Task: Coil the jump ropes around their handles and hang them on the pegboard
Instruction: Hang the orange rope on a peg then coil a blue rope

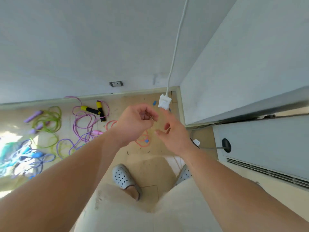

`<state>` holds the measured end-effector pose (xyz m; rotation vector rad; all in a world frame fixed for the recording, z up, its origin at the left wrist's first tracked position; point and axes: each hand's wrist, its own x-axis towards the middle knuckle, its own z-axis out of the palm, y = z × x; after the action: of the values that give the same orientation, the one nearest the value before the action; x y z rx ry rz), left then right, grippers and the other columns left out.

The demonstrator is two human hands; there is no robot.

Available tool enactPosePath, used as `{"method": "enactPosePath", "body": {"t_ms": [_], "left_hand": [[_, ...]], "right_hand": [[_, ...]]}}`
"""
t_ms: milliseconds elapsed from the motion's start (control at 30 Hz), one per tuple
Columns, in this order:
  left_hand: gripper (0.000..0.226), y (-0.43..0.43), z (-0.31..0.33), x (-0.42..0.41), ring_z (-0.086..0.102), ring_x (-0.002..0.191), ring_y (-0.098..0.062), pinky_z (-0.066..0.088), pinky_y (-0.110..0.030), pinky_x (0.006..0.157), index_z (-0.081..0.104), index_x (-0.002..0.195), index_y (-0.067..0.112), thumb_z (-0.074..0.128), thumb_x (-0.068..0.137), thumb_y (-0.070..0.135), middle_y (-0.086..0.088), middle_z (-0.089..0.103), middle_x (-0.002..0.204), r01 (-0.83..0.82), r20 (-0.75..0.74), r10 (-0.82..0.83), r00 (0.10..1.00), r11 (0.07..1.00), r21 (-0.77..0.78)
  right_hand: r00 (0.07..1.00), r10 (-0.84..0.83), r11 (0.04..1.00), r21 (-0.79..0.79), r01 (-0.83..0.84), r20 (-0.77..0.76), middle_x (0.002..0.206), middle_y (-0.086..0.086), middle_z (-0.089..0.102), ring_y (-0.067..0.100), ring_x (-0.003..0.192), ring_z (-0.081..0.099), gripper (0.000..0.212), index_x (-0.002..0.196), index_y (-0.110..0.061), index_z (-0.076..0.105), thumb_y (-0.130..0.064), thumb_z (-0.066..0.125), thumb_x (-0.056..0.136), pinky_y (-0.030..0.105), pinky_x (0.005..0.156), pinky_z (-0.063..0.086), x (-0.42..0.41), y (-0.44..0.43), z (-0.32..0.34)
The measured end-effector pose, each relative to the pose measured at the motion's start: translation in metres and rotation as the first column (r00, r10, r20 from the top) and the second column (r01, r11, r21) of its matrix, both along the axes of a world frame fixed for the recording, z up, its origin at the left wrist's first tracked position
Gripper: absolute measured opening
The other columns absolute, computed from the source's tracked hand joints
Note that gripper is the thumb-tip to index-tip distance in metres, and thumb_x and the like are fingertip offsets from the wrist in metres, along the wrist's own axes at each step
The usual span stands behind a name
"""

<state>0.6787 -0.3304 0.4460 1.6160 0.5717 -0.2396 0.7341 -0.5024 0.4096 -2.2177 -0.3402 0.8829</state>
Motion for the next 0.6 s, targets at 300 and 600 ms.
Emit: {"method": "enactPosePath", "body": {"t_ms": [300,600], "left_hand": [[0.039,-0.016,0.290,-0.066,0.061,0.070,-0.009,0.050,-0.025,0.069,0.069,0.082,0.017,0.058,0.080,-0.021,0.003,0.071,0.078,0.207,0.183,-0.207,0.961,0.978,0.018],[0.033,-0.077,0.374,-0.131,0.052,0.069,-0.028,0.043,-0.030,0.061,0.069,0.083,0.016,0.055,0.076,-0.013,-0.017,0.069,0.088,0.057,0.299,-0.113,0.947,0.980,0.189]], "right_hand": [[1.000,-0.008,0.944,0.330,0.016,-0.025,0.155,-0.001,0.039,0.011,0.146,0.036,0.098,0.156,-0.033,0.020,-0.047,0.077,0.077,0.043,0.117,0.037,-0.058,-0.005,0.264],[0.957,0.139,0.897,0.376,-0.231,0.255,0.146,-0.008,0.047,-0.006,0.134,0.040,0.063,0.140,-0.029,0.048,-0.020,0.077,0.086,0.019,0.112,0.032,-0.095,-0.047,0.364]]}}
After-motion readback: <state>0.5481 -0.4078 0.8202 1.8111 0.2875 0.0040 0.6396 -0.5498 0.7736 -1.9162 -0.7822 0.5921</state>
